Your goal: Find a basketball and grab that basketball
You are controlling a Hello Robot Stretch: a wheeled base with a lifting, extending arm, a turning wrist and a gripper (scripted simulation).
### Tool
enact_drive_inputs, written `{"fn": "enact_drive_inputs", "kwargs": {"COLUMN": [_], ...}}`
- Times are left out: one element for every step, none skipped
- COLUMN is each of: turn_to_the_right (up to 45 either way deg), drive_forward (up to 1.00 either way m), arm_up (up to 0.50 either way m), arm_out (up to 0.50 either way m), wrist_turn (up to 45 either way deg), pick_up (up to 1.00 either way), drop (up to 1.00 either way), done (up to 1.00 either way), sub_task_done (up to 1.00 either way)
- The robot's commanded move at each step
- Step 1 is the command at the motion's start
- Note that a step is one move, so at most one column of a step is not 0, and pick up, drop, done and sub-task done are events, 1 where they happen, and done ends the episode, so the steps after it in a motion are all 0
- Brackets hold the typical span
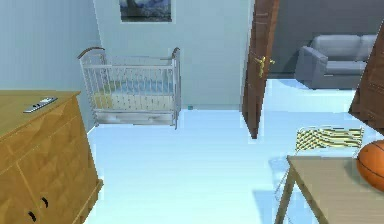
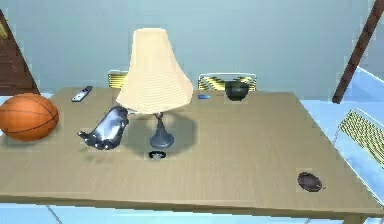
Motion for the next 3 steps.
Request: {"fn": "enact_drive_inputs", "kwargs": {"turn_to_the_right": [0.0, -12.0, 0.0], "drive_forward": [0.5, 0.0, 0.0], "arm_up": [0.0, 0.0, 0.5], "arm_out": [0.0, 0.0, 0.0], "wrist_turn": [0.0, 0.0, 0.0], "pick_up": [0.0, 0.0, 0.0], "drop": [0.0, 0.0, 0.0], "done": [0.0, 0.0, 0.0], "sub_task_done": [0.0, 0.0, 0.0]}}
